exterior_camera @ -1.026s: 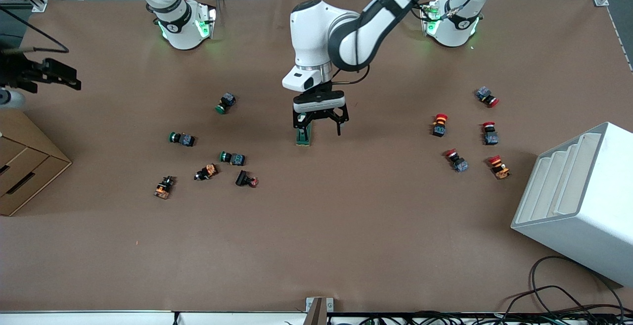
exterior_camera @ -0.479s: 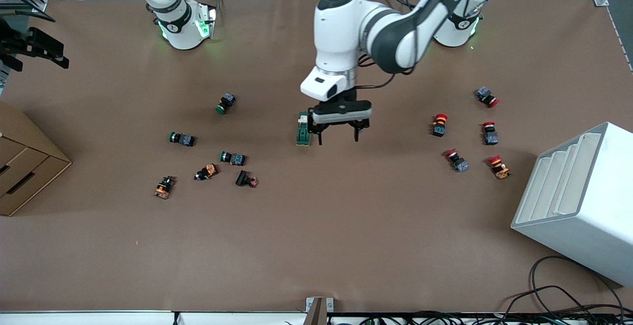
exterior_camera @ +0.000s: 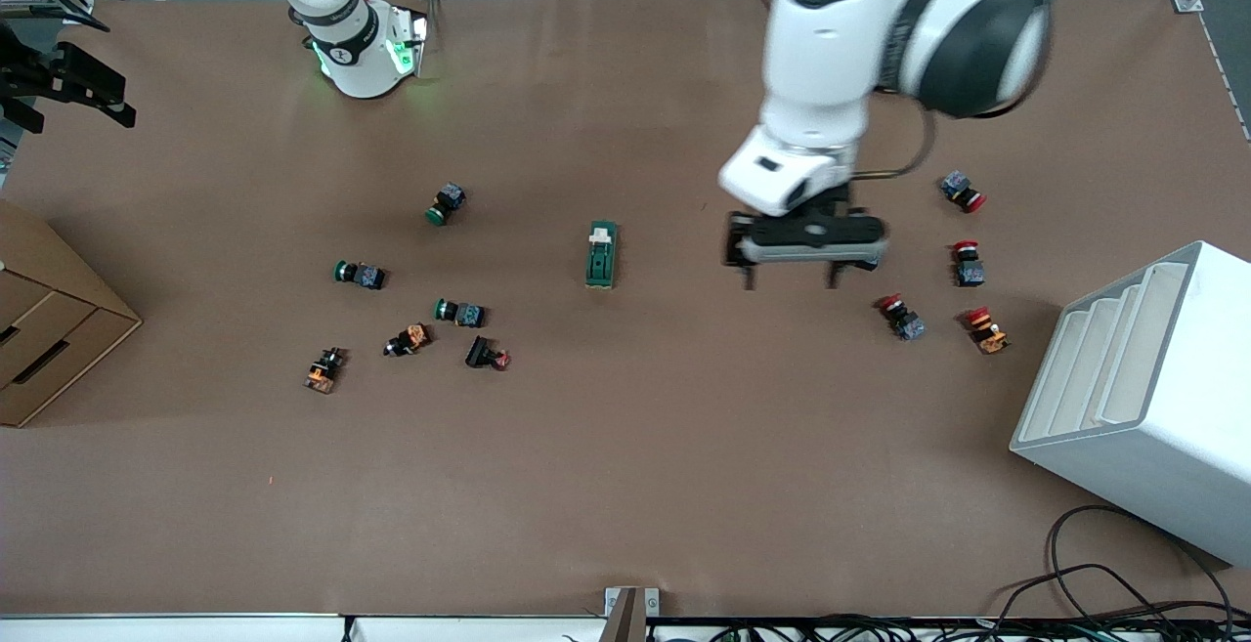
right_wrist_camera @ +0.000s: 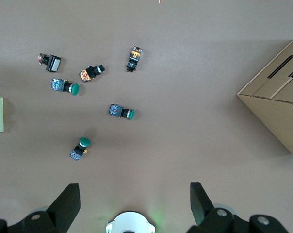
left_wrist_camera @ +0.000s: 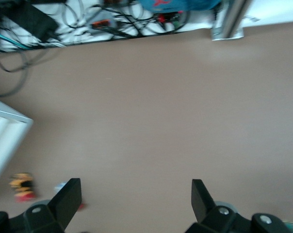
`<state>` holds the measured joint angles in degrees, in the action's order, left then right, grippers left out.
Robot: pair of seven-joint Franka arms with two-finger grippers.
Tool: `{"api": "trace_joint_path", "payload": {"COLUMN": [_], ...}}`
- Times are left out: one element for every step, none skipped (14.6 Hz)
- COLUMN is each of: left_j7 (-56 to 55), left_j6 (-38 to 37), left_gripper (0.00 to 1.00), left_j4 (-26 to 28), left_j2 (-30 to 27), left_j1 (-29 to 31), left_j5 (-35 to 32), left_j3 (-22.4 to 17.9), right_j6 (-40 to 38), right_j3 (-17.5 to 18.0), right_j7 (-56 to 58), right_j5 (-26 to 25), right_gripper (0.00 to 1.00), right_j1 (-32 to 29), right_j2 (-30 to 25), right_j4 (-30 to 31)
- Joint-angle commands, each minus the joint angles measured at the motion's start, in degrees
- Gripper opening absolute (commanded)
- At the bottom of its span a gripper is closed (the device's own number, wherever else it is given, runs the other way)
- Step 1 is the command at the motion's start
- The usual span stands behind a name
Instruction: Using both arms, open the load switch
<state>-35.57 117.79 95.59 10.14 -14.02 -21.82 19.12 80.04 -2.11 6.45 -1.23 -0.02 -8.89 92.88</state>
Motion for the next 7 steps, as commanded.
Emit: {"api": "trace_joint_path", "payload": {"left_j7": [8.30,10.85,14.44,17.35,19.29,21.14,24.12], "left_j6": [-2.47,-4.04,-7.19,-11.05,-15.79,-19.14,-21.00], "left_gripper": [1.00,1.00,1.00,1.00,1.00,1.00,1.00], "left_j4": [-0.05,-1.19,-3.98,-7.23,-10.57,-12.17,-12.62], "left_j2": [-2.14,-2.23,-2.23,-2.15,-2.14,-2.23,-3.10], "left_j1": [4.60,5.92,6.98,7.95,8.48,8.66,8.48], "left_j5": [2.56,3.70,6.07,8.79,10.73,12.05,13.28], "left_j3": [0.39,0.48,0.48,0.22,-0.13,-1.18,-3.28], "right_j6": [0.38,0.03,-0.23,-0.32,-0.50,-0.67,-0.85], "right_j3": [0.17,0.52,1.22,1.31,1.31,1.31,1.31], "right_j7": [0.49,-0.12,-0.30,-0.39,-0.39,-0.39,-0.82], "right_j5": [-0.18,-0.18,-0.26,-0.26,-0.18,-0.26,-0.26], "right_gripper": [1.00,1.00,1.00,1.00,1.00,1.00,1.00], "right_j1": [-0.33,-0.33,-0.50,-0.50,-0.50,-0.50,-0.50], "right_j2": [-1.57,-1.57,-1.57,-1.57,-1.57,-1.57,-1.57], "right_j4": [1.60,1.60,1.51,1.34,1.25,1.25,1.16]}}
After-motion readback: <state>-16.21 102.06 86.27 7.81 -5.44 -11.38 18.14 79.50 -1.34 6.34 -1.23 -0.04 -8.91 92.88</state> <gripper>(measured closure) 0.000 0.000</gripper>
